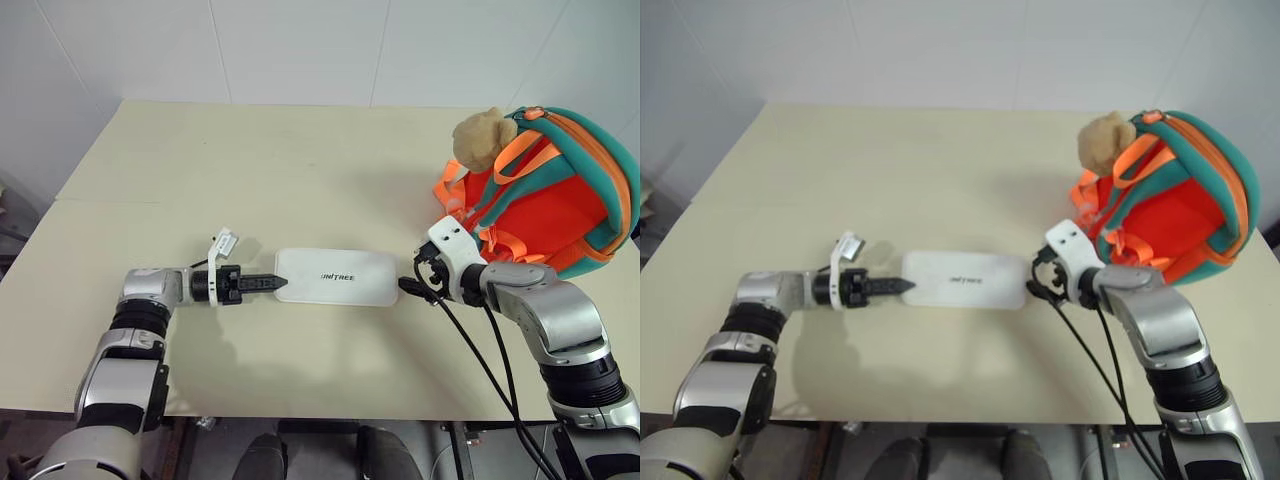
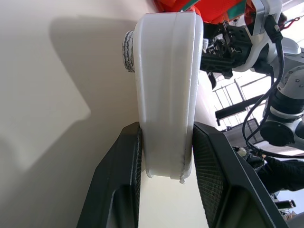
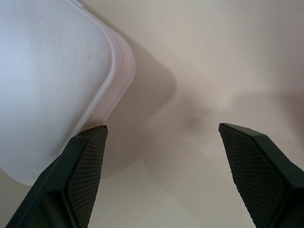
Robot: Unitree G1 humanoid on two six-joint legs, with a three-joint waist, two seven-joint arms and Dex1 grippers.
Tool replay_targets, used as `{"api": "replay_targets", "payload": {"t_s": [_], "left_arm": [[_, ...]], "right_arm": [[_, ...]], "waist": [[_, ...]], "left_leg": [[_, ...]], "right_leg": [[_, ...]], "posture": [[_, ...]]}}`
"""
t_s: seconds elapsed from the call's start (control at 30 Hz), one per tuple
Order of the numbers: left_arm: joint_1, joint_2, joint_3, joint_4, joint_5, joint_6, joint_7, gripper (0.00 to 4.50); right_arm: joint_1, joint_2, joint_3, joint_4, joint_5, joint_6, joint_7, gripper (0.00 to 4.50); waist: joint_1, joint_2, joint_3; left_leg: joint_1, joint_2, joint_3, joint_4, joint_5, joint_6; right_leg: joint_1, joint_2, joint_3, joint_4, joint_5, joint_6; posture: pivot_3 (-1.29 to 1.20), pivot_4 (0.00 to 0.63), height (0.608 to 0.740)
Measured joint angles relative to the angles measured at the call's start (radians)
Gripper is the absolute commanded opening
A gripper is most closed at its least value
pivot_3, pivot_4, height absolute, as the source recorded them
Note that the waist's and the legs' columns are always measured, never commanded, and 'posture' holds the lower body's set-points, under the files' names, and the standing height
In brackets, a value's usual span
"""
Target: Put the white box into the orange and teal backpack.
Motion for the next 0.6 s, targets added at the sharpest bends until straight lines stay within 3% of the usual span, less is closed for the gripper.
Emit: {"api": "replay_targets", "payload": {"t_s": [0.3,0.6], "left_arm": [[-0.005,-0.028,0.054,-0.010,-0.005,0.012,0.044,1.23],[0.035,-0.016,0.093,-0.151,-0.057,0.161,0.074,1.23]], "right_arm": [[0.000,0.000,-0.004,0.012,-0.009,0.000,0.000,4.50],[0.018,-0.004,-0.016,-0.002,-0.003,0.003,0.005,4.50]], "waist": [[0.000,0.000,0.000],[-0.003,0.000,0.000]], "left_leg": [[0.000,0.000,0.000,0.000,0.000,0.000],[0.000,0.000,0.000,-0.002,0.000,0.000]], "right_leg": [[0.000,0.000,0.000,0.000,0.000,0.000],[0.000,0.000,0.000,0.002,0.000,0.000]], "posture": [[0.00,0.150,0.740],[0.00,0.150,0.740]]}}
